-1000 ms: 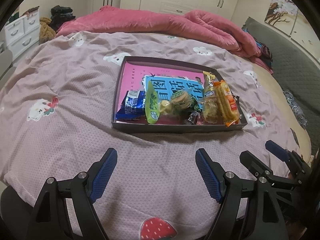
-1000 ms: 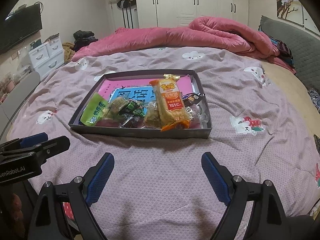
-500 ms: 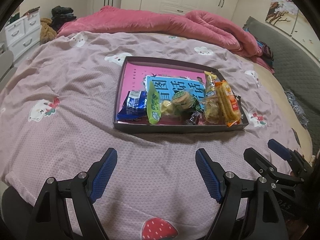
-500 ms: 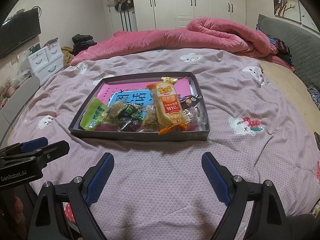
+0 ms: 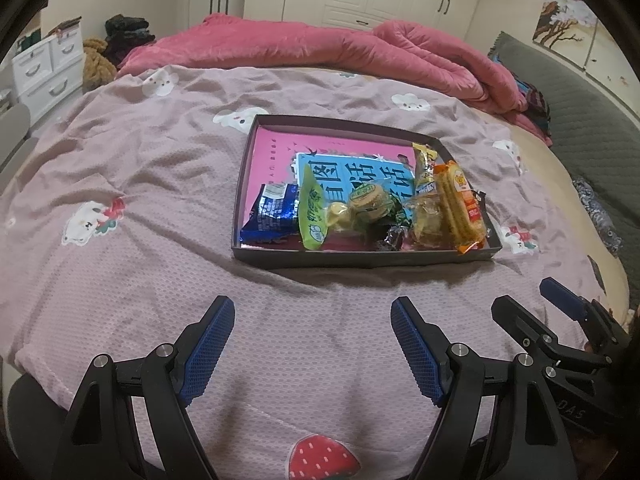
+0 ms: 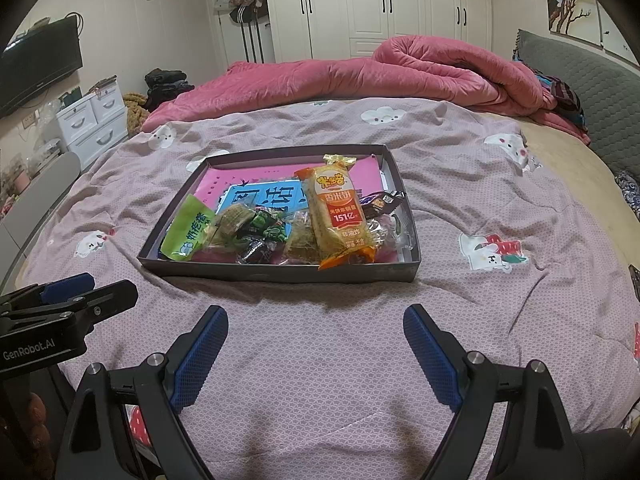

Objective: Organize snacks

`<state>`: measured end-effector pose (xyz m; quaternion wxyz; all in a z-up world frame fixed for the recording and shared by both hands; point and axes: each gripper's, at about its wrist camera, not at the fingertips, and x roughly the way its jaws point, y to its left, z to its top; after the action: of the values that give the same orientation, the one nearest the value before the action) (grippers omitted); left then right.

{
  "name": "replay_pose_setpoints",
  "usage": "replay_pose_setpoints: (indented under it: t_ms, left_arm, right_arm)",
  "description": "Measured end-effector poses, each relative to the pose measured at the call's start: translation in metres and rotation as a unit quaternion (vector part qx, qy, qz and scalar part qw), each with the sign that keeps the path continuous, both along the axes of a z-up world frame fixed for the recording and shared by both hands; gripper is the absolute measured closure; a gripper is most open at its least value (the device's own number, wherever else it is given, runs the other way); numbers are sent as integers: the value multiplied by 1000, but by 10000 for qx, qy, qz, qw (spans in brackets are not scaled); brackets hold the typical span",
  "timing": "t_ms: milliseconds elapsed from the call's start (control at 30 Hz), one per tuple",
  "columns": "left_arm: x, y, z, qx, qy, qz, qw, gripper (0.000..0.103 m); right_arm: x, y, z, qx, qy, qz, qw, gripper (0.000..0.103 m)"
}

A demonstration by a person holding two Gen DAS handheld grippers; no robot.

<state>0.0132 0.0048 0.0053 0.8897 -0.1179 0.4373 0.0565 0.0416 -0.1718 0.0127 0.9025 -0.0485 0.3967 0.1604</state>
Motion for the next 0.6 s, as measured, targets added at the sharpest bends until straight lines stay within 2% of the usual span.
replay_pose_setpoints:
  t_ms: [600]
  left_arm:
    - [1,1,-1,67,55,30,10000,21]
  right_arm:
    - [0,0,1,-6,-4,12,10000,14]
